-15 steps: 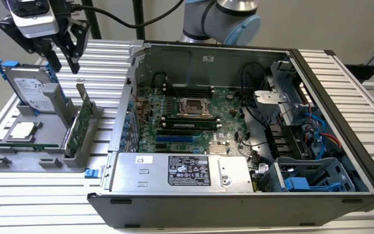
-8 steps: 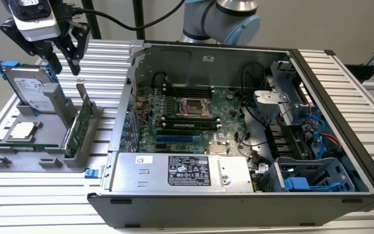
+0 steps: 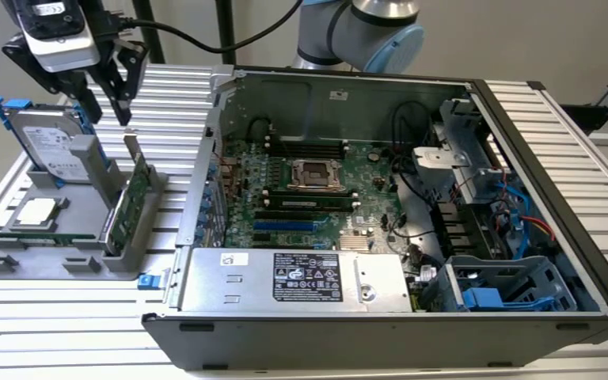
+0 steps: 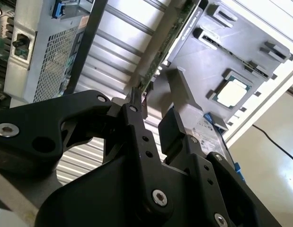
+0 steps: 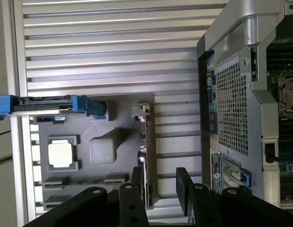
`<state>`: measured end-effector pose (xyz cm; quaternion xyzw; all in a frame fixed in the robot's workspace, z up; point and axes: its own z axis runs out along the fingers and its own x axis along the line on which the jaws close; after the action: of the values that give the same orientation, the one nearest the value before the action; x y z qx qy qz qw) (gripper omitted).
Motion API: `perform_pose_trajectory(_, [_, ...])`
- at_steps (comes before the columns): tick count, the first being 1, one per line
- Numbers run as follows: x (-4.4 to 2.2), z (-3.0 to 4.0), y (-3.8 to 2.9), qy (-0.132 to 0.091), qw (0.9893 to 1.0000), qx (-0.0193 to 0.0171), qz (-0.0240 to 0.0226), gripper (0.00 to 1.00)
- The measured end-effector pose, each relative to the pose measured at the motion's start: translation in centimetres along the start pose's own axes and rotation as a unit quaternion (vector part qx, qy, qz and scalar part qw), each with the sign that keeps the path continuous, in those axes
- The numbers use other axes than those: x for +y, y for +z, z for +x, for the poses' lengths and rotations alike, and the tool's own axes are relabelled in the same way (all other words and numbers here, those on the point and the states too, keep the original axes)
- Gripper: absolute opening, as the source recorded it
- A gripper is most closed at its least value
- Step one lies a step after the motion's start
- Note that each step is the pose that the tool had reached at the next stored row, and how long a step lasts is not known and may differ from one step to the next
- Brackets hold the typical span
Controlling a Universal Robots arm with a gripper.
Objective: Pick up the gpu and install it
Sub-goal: 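Pick up the gpu and move the gpu toward the slot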
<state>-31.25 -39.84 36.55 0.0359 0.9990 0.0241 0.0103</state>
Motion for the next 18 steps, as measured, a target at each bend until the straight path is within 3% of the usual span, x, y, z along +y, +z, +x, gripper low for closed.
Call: perform_pose_trajectory(18, [-0.05, 0.01, 0.76, 0.0, 1.0, 0.0, 0.0, 1.0])
